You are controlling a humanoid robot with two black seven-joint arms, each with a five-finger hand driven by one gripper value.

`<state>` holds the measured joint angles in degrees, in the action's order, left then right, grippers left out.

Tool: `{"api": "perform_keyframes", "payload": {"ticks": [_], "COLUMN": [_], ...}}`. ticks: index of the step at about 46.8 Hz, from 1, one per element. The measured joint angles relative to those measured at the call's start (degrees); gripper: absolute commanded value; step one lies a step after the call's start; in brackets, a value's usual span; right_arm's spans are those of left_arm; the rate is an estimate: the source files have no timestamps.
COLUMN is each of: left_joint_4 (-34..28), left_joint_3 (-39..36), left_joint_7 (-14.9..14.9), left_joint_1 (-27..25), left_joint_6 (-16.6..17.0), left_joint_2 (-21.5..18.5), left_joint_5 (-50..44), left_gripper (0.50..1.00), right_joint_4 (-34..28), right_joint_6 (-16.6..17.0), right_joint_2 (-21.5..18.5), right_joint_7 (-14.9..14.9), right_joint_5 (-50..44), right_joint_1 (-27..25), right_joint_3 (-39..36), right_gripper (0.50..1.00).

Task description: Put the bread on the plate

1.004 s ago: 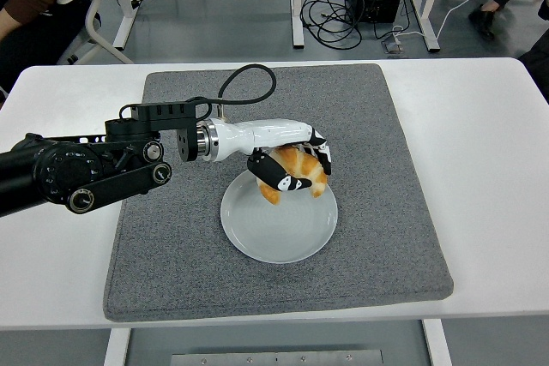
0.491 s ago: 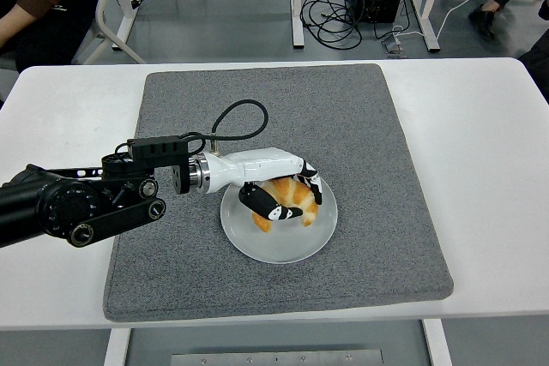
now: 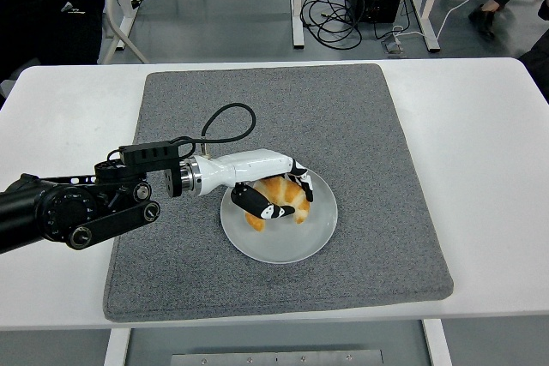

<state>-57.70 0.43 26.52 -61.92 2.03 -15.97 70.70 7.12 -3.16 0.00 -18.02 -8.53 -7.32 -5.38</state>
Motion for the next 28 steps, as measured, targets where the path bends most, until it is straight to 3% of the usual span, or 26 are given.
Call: {"api": "perform_keyframes", "payload": {"ticks": [21,22,24,28], "left_joint_4": [1.3,1.5,1.6,1.6], "left_joint_3": [0.3,0.3,0.3,0.3], "left_joint_7": [0.7,0.7,0.7,0.7], "left_joint_1": [2.2,2.2,2.2,2.2], "left_joint_6": [0.0,0.0,0.0,0.0], "left_joint_2": [0.5,0.5,0.5,0.5], "left_joint_5": [-2.4,-2.8,-3.4,-4.8], "left_gripper": [0.5,0.508,0.576,0.634], "right_joint_4": [0.1,0.1,0.1,0.1], "right_joint_6": [0.0,0.0,0.0,0.0], "right_joint_2": [0.0,0.0,0.0,0.0], "right_joint_7": [0.0,0.0,0.0,0.0], "right_joint_5": [0.0,0.0,0.0,0.0], "right_joint_1": [0.0,0.0,0.0,0.0], "right_joint_3": [-0.1,-0.1,-0.1,-0.1], "right_gripper": [1.0,1.0,1.0,1.0]}}
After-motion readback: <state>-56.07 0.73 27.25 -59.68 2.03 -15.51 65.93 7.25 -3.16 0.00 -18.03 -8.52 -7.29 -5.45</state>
